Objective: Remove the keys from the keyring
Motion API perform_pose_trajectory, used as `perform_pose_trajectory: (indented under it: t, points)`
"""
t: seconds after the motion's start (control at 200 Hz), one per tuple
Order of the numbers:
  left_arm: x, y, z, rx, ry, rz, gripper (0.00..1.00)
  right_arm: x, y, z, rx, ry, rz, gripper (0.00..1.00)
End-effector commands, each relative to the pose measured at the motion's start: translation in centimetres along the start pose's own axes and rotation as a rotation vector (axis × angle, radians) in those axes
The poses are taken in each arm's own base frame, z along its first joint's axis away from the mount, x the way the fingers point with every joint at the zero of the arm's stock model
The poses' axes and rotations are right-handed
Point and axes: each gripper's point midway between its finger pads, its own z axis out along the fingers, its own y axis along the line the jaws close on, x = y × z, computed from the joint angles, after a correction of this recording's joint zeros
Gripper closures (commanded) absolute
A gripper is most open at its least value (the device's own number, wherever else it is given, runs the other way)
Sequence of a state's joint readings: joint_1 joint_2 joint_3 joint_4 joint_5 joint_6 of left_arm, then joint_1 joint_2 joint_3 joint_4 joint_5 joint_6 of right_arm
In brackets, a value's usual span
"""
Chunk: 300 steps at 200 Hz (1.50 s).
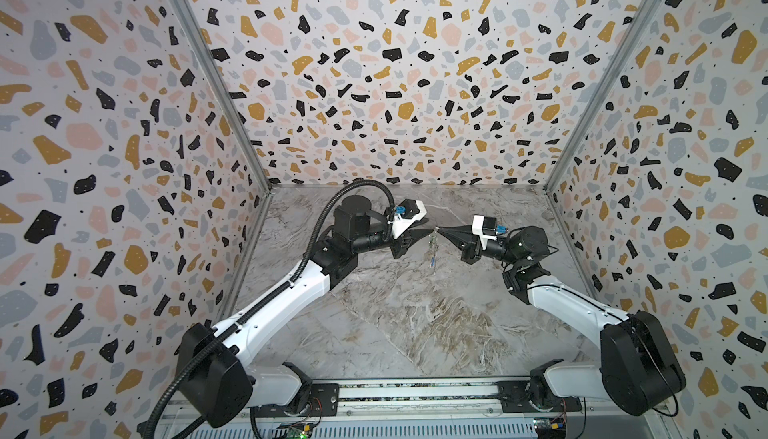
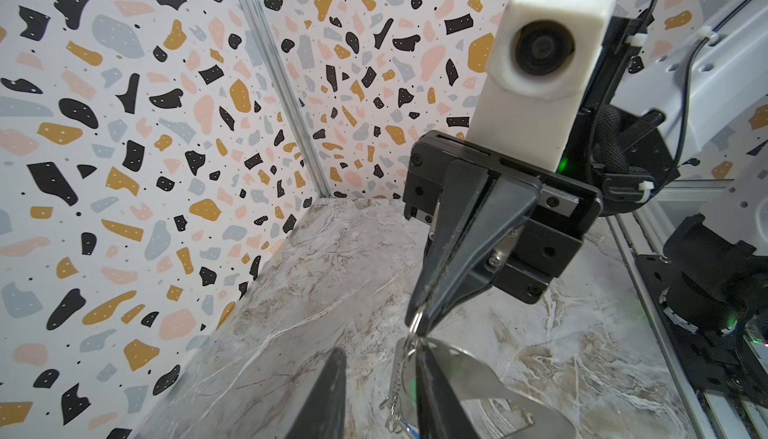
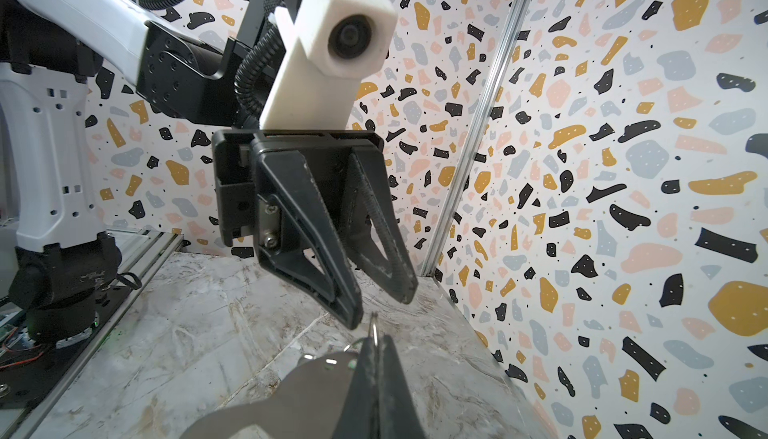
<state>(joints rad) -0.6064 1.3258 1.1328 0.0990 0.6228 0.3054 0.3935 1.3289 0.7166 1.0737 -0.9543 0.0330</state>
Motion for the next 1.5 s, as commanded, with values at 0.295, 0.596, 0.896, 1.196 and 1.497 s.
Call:
perform_pose_trajectory:
  t: [0.295, 0.596, 0.896, 1.196, 1.497]
  points:
    - [-1.6, -0.5, 0.8, 0.052, -0.033, 0.045, 0.78, -2.1, 0.1, 0.2, -0.032, -0.045, -0.053, 1.0]
    - [-1.4, -1.0, 1.2, 0.072, -0.02, 0.059, 0.88, -2.3, 0.3, 0.2, -0.038, -0.05, -0.06, 1.0]
    - [-0.7, -0.5, 1.1, 0.044, 0.065, 0.087, 1.0, -1.9, -1.2, -0.9, 0.074, 0.006, -0.121, 0.87]
    - [2.1, 1.7, 0.8, -0.013, 0.368, 0.157, 1.0, -0.6, -3.1, -2.2, 0.195, 0.251, -0.305, 0.71]
    - [2.7, 0.9, 1.3, 0.065, 0.495, 0.157, 1.0, 0.8, -1.3, -0.1, 0.127, 0.259, -0.299, 0.72]
